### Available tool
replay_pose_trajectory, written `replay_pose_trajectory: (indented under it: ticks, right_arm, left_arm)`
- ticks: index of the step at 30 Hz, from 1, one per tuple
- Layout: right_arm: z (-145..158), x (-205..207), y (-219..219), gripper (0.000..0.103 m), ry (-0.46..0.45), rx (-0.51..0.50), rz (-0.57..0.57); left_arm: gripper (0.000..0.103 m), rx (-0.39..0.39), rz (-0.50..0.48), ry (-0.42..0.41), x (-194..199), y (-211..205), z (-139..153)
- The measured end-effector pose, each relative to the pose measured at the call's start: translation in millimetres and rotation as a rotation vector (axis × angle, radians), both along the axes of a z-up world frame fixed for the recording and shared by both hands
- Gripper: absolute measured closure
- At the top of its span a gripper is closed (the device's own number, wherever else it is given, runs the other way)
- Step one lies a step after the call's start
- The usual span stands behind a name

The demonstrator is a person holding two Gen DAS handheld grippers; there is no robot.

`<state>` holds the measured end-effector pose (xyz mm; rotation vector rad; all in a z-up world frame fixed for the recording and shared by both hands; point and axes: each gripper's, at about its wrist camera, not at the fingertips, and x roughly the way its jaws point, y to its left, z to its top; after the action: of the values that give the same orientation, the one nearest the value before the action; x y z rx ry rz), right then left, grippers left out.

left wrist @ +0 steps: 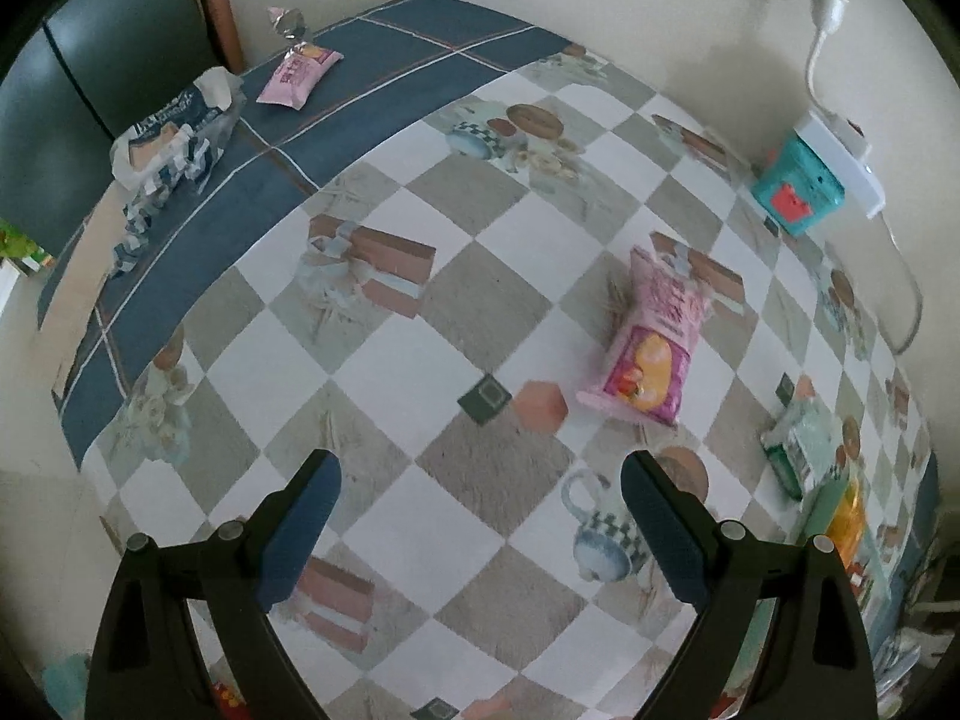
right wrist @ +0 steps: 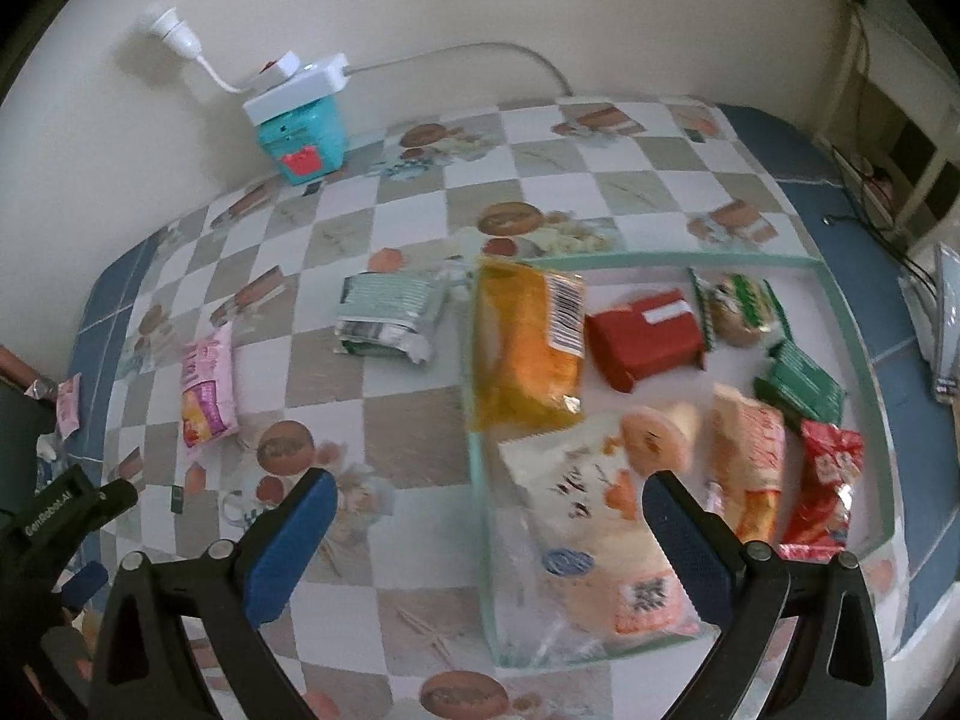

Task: Organize snacks
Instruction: 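Move both grippers back to the pink Swiss roll and green-white pack, then grasp pink Swiss roll pack with left gripper while right gripper grasps green-white pack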

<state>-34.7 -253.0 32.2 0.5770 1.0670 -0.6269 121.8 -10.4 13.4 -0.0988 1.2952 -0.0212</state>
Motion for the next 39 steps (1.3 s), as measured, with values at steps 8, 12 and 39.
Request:
replay_pose_trajectory:
  ticks: [8,12,39]
  right_arm:
    - [-1.1,36.5,-5.6,0.0,-0.083,0.018,0.043]
    - [-0.1,45.4,-25.3,0.0,-0.121,0.019,-0.007]
    - [-74.6,127.1,-25.0,0.024,-0.042,-0.014,0.046]
  left_arm:
    - [0.008,-0.076,0.007,0.0,39.0,3.5,-2.4]
    - [0.008,-0.106,0.006,-0.001,52.4,-2.1,-7.4]
    - [0.008,-0.008,-0.223,-0.026,68.2,-83.4,-53.1]
